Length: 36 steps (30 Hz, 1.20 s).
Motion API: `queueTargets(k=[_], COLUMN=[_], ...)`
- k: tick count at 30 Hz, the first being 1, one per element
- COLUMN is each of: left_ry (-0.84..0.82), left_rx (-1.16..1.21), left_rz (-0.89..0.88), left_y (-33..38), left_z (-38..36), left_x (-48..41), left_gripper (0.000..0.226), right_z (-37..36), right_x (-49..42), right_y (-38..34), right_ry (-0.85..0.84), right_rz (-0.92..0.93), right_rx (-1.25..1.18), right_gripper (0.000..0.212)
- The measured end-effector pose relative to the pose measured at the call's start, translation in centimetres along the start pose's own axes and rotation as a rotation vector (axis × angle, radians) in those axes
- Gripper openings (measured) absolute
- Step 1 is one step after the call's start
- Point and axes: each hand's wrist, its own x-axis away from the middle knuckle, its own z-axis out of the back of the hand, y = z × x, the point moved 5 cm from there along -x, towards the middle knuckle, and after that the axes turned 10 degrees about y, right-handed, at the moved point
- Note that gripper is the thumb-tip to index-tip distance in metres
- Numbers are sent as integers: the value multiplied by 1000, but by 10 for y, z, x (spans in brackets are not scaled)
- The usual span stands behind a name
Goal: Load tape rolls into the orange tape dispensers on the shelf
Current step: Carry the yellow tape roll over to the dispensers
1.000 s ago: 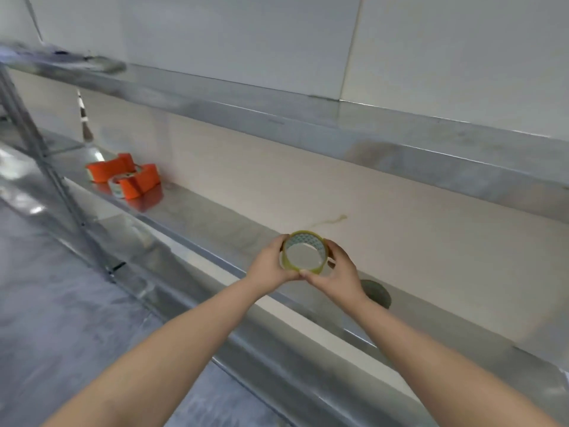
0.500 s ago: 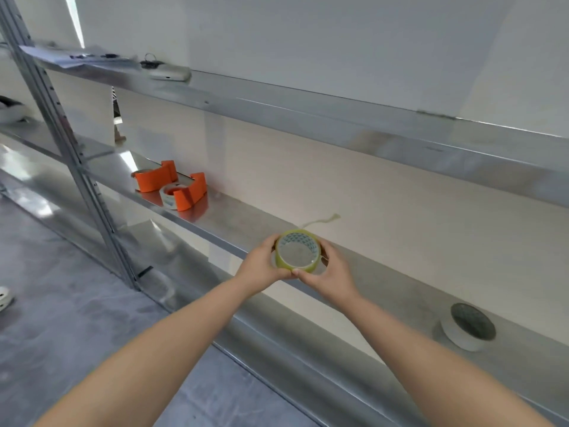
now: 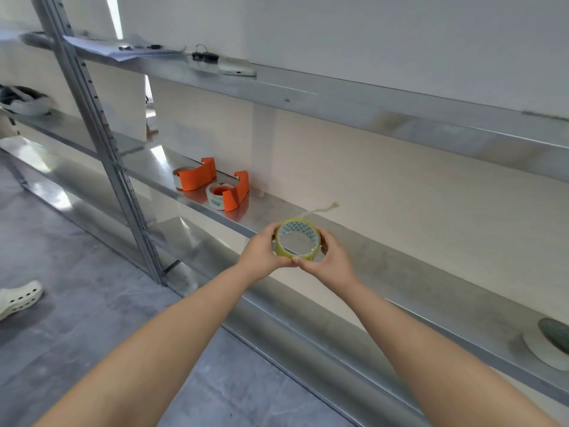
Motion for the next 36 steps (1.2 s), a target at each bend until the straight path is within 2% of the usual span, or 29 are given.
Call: queueTargets(k=[9,13,20,24,36], left_ry=[48,44,-28,-73,-152], left_rx=[47,92,67,56,52], left_rz=[39,66,43,49,26], left_y=[-34,-47,-48,-56,-94], left_z=[21,23,15,2,-20], left_x=[-40,-62,-119,-143,-168], left_gripper=[80,79,85,81,79], right_z=[-55,-69,-75,-76,-102], right_x=[-43,-69,-112,-128,-138], right_y=[9,11,17,28,65], right_ry=[-49,-71,8,32,34], right_rz=[-28,-47,-94,-110,-250], right_rx=[-23,-21,13,88,180], right_gripper=[69,64,61,60,63])
